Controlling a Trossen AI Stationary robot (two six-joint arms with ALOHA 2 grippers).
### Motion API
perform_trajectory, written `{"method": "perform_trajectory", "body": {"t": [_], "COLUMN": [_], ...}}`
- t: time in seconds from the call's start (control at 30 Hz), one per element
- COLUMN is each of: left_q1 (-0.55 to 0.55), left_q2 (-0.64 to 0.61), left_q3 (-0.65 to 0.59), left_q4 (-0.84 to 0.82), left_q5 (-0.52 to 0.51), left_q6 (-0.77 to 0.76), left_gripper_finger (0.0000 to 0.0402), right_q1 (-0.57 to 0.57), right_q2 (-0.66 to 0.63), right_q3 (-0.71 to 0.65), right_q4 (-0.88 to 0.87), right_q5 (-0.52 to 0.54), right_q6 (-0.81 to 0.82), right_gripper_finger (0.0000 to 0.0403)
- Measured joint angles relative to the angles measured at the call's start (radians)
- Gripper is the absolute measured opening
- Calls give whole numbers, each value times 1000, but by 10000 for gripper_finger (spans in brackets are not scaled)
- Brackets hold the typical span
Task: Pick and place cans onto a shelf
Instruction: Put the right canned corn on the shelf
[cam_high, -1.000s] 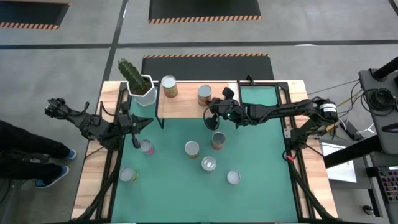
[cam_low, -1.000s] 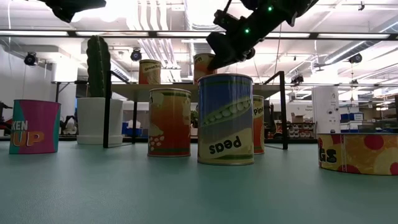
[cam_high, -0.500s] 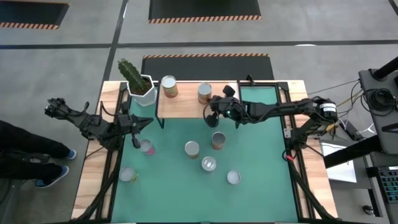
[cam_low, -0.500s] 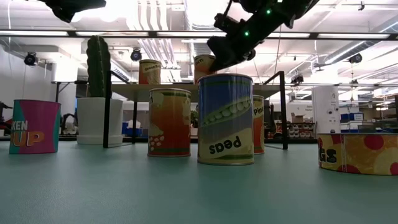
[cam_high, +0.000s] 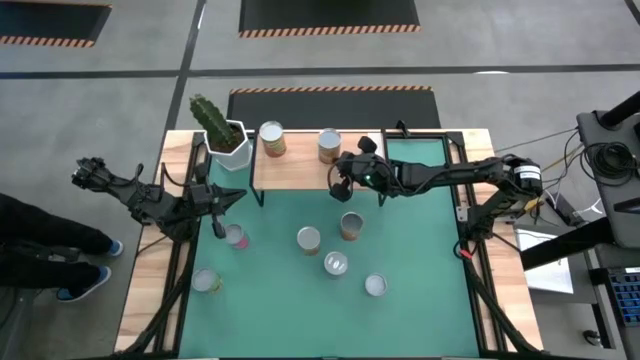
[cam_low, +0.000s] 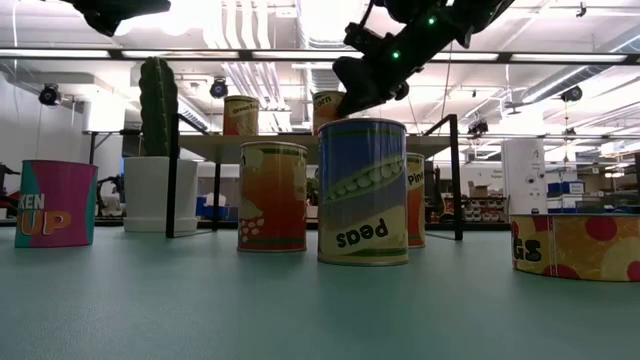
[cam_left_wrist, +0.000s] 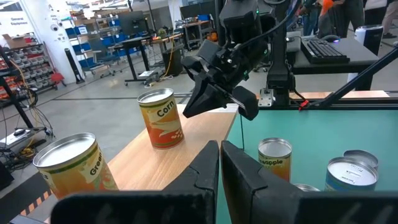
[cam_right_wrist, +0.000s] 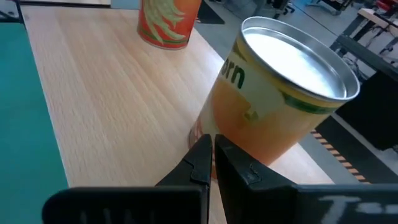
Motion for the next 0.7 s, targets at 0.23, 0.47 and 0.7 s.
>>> {"method": "perform_trajectory", "body": {"t": [0.23, 0.47, 0.7], "left_q1": [0, 0, 0], "left_q2": [0, 0, 0], "left_q3": [0, 0, 0], "left_q4": [0, 1, 7], "left_q5": [0, 0, 0], "left_q6": [4, 4, 4], "left_gripper_finger": [0, 0, 0], "right_q1": [-39, -47, -56], "right_q2": [0, 0, 0], "right_q3": [0, 0, 0], "right_q4": [24, 22, 31], "right_q5": [0, -23, -56], "right_q6": [-14, -15, -12], "right_gripper_finger": [9, 9, 9]}}
